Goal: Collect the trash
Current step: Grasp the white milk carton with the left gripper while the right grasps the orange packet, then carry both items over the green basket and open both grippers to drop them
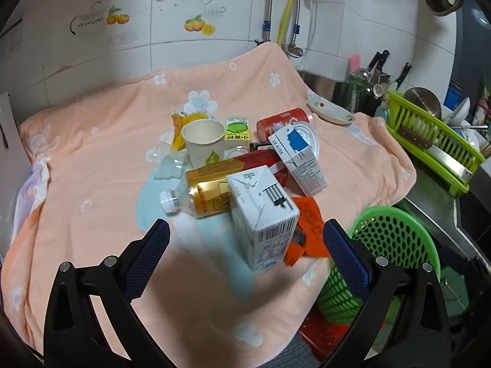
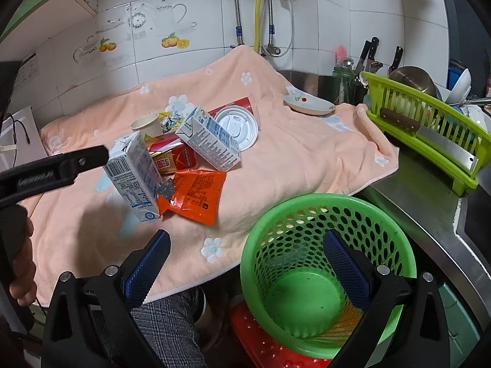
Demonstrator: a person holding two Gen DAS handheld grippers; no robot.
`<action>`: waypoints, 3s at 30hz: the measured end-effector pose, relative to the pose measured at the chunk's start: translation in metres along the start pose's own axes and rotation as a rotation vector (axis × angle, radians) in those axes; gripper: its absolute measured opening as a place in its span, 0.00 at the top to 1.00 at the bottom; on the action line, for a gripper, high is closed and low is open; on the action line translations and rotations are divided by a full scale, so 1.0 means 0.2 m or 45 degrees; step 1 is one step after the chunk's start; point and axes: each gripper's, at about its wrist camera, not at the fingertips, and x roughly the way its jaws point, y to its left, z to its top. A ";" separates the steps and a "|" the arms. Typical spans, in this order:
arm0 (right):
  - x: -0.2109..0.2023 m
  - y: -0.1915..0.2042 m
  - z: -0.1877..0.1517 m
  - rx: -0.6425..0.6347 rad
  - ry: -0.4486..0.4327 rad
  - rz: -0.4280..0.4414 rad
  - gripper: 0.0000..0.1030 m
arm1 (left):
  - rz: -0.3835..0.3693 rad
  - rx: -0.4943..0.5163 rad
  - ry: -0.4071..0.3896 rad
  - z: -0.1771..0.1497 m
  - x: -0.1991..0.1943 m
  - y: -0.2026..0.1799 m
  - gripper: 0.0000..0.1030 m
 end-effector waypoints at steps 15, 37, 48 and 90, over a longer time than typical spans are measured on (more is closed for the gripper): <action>0.16 -0.03 0.01 0.017 0.054 0.052 0.07 | -0.037 -0.044 0.114 0.08 0.28 -0.01 0.25; 0.55 0.15 0.14 0.002 0.212 0.277 0.22 | -0.211 -0.113 0.171 0.03 0.27 0.18 0.60; 0.76 0.21 0.16 0.002 0.262 0.261 0.27 | -0.251 -0.120 0.149 0.05 0.24 0.25 0.61; 0.25 -0.43 -0.24 0.183 0.167 -0.111 0.43 | -0.646 0.085 0.240 0.03 0.20 -0.43 0.61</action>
